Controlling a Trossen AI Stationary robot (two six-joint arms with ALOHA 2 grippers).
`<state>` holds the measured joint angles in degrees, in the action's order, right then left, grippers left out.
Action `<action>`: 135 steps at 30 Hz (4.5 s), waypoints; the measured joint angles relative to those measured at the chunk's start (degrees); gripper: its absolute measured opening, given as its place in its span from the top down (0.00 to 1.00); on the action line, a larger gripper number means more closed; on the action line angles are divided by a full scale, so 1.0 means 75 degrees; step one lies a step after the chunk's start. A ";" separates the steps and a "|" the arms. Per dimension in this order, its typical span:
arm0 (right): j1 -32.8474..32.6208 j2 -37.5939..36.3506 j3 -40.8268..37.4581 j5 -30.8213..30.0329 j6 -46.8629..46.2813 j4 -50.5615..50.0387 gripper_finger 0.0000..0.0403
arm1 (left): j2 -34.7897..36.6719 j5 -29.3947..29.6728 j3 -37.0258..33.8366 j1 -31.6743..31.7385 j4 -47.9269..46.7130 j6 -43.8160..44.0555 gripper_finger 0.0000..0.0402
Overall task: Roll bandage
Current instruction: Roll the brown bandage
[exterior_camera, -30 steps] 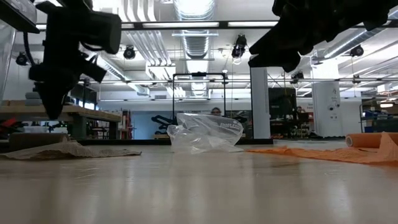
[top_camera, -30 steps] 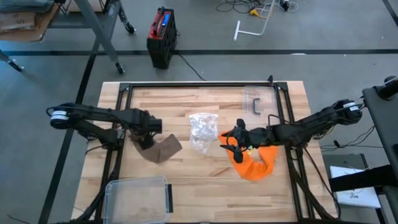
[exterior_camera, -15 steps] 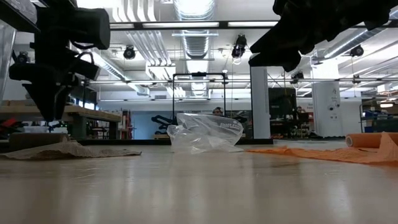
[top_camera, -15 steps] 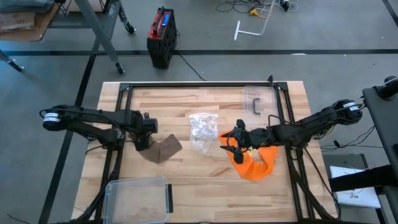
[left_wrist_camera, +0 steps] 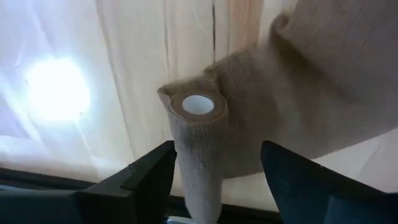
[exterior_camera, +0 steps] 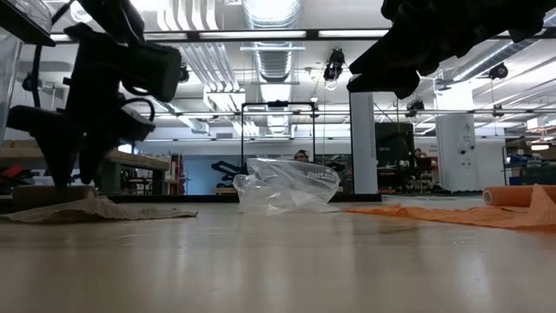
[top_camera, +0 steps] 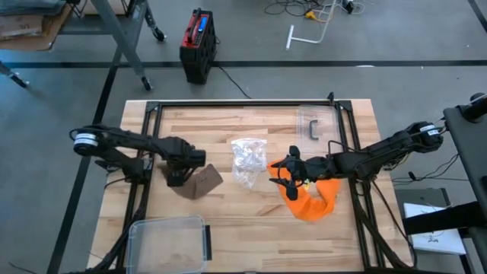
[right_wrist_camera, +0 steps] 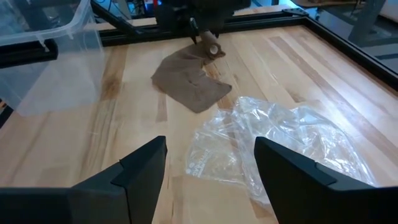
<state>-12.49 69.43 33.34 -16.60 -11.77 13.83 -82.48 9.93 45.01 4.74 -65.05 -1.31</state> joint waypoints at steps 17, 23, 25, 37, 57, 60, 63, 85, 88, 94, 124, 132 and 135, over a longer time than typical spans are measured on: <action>0.0017 0.0000 -0.0018 -0.0012 0.0183 -0.0035 0.38 | -0.0413 0.0368 -0.0273 0.1145 0.0616 -0.0794 0.56; 0.0017 0.0000 -0.0018 -0.0011 0.0182 -0.0038 0.40 | -0.0448 0.0408 -0.0289 0.1155 0.0832 -0.0766 0.71; 0.0017 0.0000 -0.0018 -0.0009 0.0181 -0.0033 0.41 | -0.0417 0.0408 -0.0289 0.1155 0.0822 -0.0699 0.76; 0.0079 0.0072 -0.0020 -0.0208 0.0580 0.1315 0.40 | 0.0748 0.0361 0.1757 0.0980 -0.0220 0.0632 0.87; 0.0571 0.4191 0.4590 0.0056 0.0309 0.0277 0.44 | 0.1963 0.1839 0.3328 -0.2574 0.1302 0.2579 0.87; 0.0568 0.4707 0.5382 0.0524 0.0534 -0.0068 0.43 | 0.1786 0.2396 0.3353 -0.3036 0.1373 0.2582 0.87; 0.0613 0.5087 0.6114 0.0614 0.0768 -0.0804 0.43 | 0.1633 0.2413 0.3360 -0.3224 0.1441 0.2526 0.87; 0.0786 0.5557 0.7017 0.1109 0.2565 -0.1392 0.77 | 0.1521 0.2319 0.3381 -0.3362 0.1415 0.1959 0.87; 0.0837 0.5557 0.7018 0.1088 0.2545 -0.1630 0.95 | 0.1622 0.2157 0.3381 -0.3359 0.1414 0.1868 0.87; 0.0860 0.5454 0.7018 0.0697 0.2717 -0.2540 0.99 | 0.1998 0.2133 0.3381 -0.3359 0.1412 0.1843 0.87; 0.0871 0.3619 0.7015 0.0607 0.2621 -0.4729 0.66 | 0.1895 0.2479 0.3381 -0.3265 0.1974 0.1370 0.87; 0.0851 0.3578 0.7020 0.1466 0.2681 -0.3074 0.41 | 0.0969 0.1873 0.4574 -0.2541 0.0269 0.1982 0.87; 0.0874 0.3889 0.7018 0.1476 0.2869 -0.2500 0.36 | 0.0408 0.1523 0.5388 -0.2409 -0.0872 0.2174 0.87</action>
<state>-5.94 98.59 85.97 -5.53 9.75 -4.92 -79.42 21.35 85.42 -13.32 -71.59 14.99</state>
